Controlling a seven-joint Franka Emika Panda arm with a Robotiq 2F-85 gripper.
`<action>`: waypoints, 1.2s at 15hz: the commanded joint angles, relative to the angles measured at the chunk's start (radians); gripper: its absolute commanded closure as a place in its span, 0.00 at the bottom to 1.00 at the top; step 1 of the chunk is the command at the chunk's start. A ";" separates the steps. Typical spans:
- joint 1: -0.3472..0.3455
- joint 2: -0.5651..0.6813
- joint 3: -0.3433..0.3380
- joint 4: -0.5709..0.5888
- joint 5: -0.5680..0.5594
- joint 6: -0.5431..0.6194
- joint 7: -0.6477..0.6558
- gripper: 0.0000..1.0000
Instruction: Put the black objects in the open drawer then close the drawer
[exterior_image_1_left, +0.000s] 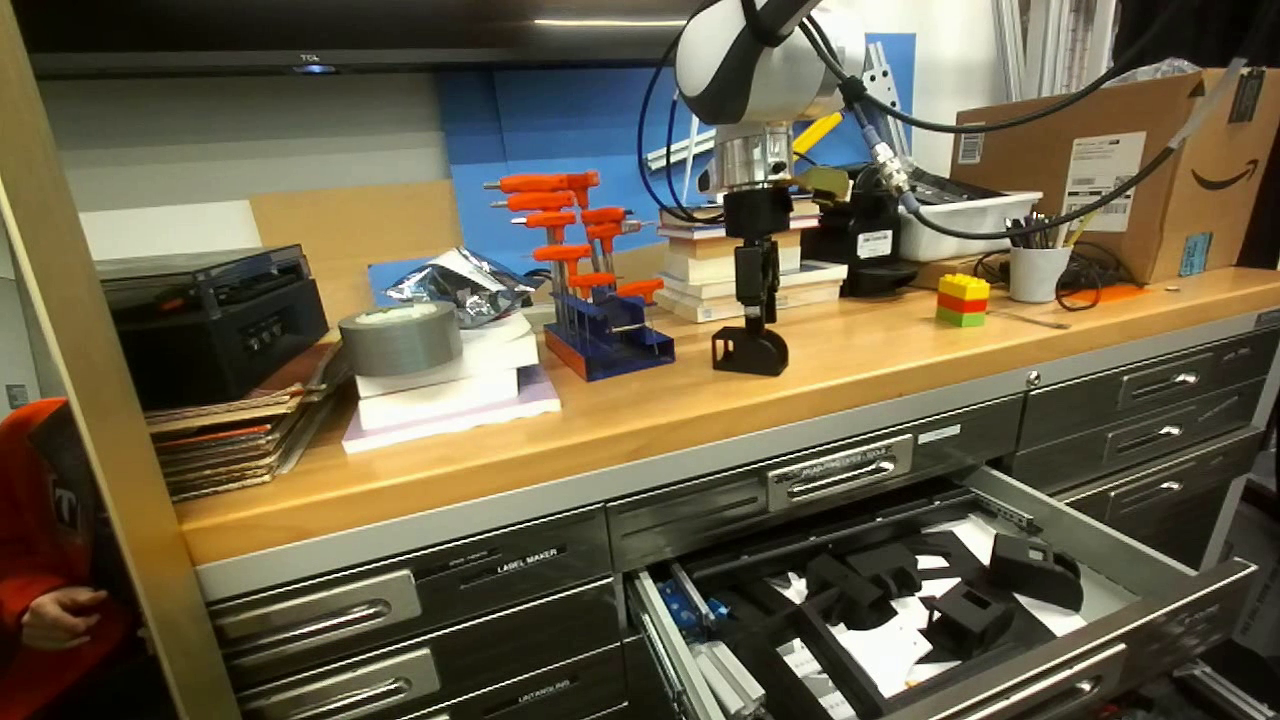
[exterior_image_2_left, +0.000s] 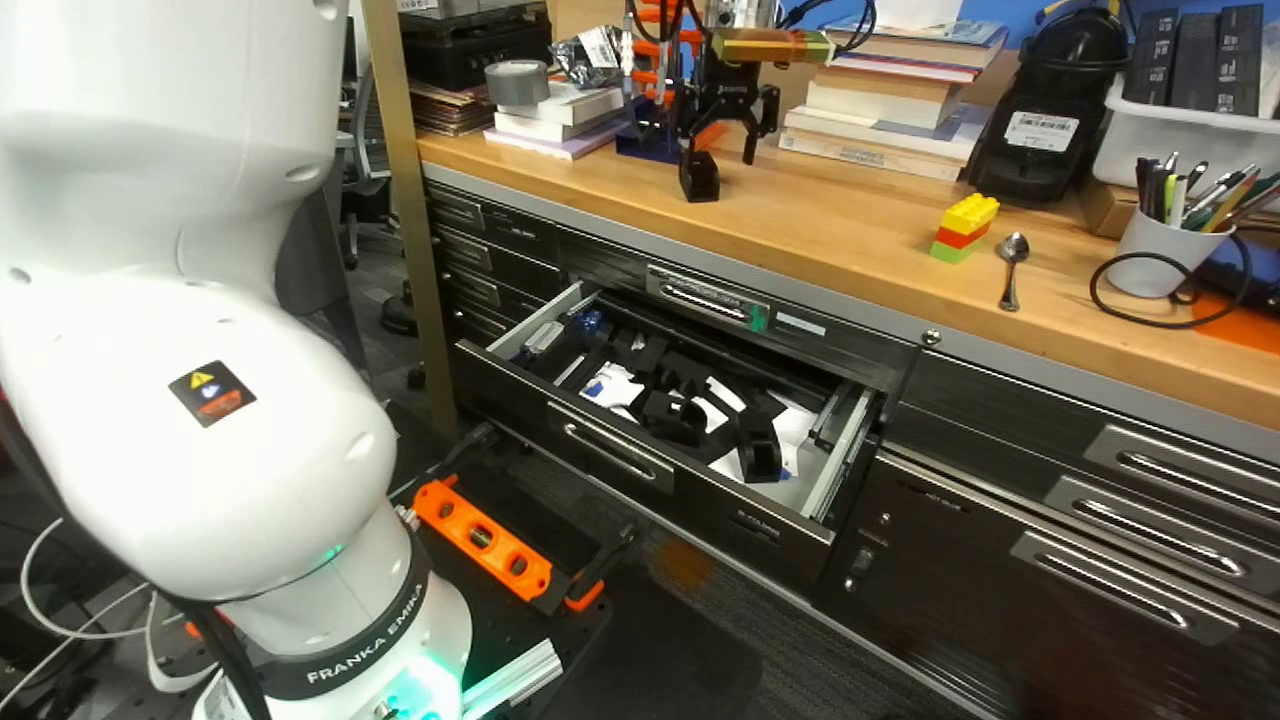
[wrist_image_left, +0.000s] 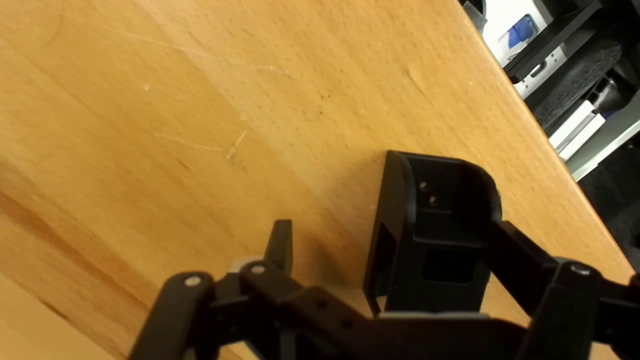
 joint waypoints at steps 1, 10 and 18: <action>0.002 -0.035 0.002 -0.034 0.011 0.023 0.020 0.00; 0.020 -0.066 0.000 -0.089 -0.002 0.043 0.095 0.00; 0.030 -0.055 0.001 -0.112 -0.004 0.087 0.152 0.00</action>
